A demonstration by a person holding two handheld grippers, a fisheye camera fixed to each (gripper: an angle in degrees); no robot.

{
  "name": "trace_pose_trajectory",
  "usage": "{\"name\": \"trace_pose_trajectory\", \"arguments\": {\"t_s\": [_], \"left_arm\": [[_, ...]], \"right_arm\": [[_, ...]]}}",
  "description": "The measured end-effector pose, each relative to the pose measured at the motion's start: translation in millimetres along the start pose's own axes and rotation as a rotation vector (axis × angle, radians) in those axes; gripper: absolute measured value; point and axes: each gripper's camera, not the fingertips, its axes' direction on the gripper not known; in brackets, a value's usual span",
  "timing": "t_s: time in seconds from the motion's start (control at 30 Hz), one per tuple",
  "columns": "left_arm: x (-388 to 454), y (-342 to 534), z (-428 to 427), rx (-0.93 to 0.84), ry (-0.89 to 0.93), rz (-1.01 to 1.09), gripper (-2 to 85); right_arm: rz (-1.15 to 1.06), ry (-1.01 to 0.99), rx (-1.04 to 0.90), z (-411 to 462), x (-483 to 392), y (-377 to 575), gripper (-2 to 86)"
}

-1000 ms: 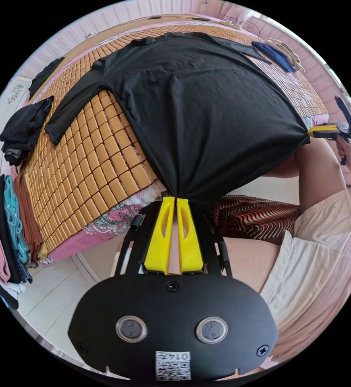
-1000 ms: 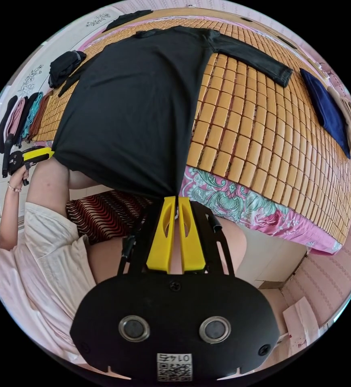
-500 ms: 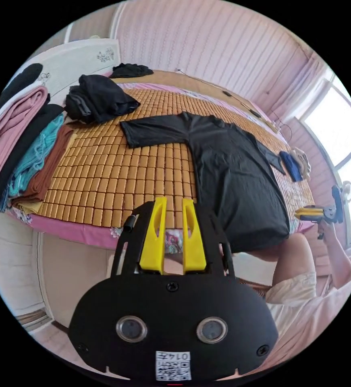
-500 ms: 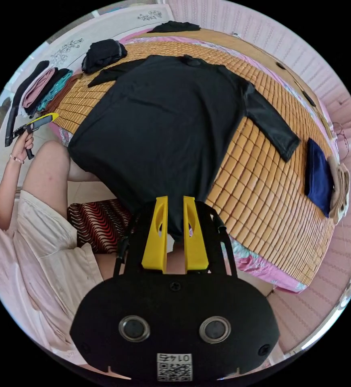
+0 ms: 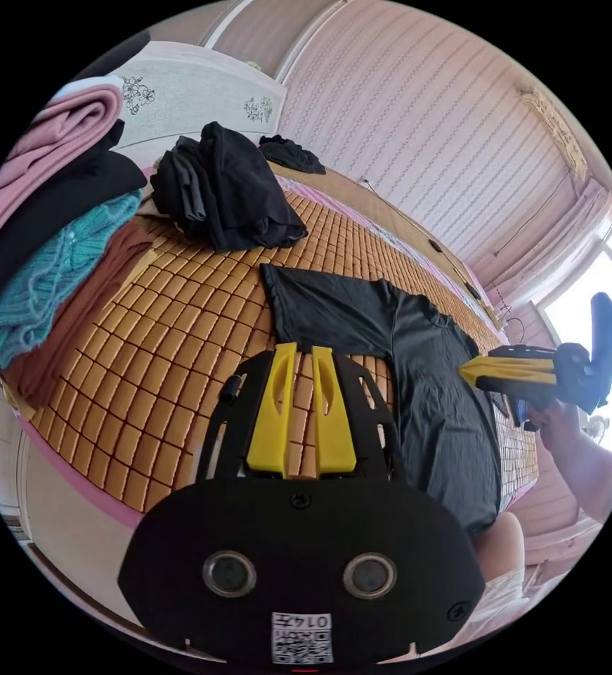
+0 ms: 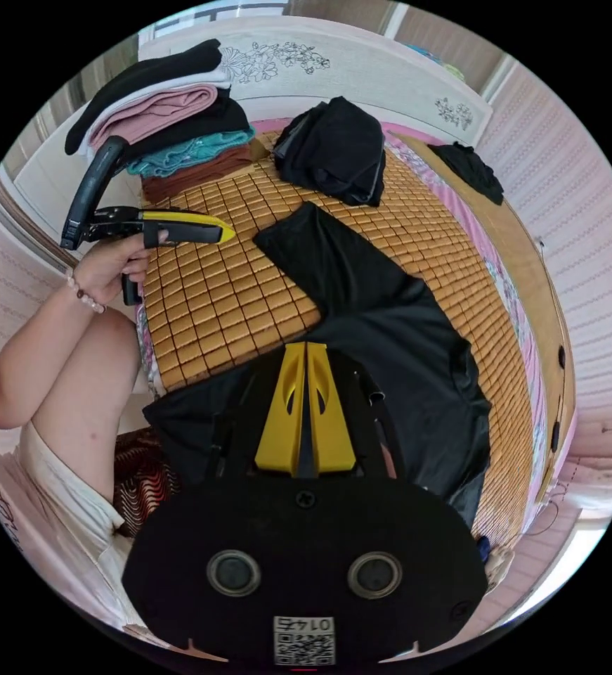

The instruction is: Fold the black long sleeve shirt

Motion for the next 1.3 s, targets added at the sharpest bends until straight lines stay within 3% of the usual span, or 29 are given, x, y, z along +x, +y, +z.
{"name": "trace_pose_trajectory", "arguments": {"t_s": [0.33,0.63,0.83,1.0,1.13,1.3], "left_arm": [[-36.0,-10.3,34.8,0.022,0.061,-0.069,8.4],[-20.0,-17.0,62.4,-0.05,-0.036,0.017,8.3],[-19.7,-20.7,76.5,-0.077,-0.062,0.007,4.8],[-22.7,-20.7,83.6,-0.057,0.015,-0.075,0.3],[-2.6,-23.8,86.2,-0.044,-0.008,-0.019,-0.8],[52.0,-28.4,60.5,0.17,0.104,0.159,-0.9]], "right_arm": [[-0.116,-0.031,-0.06,68.6,-6.3,-187.9,7.5],[-0.016,0.002,-0.141,131.1,8.0,-250.8,8.6],[0.027,-0.08,-0.133,141.2,29.1,-245.8,1.1],[0.012,-0.106,-0.047,123.2,48.9,-219.0,-0.3],[0.037,-0.129,0.063,91.8,78.6,-183.4,-0.4],[0.186,-0.154,0.257,37.1,142.2,-104.5,-0.3]]}}
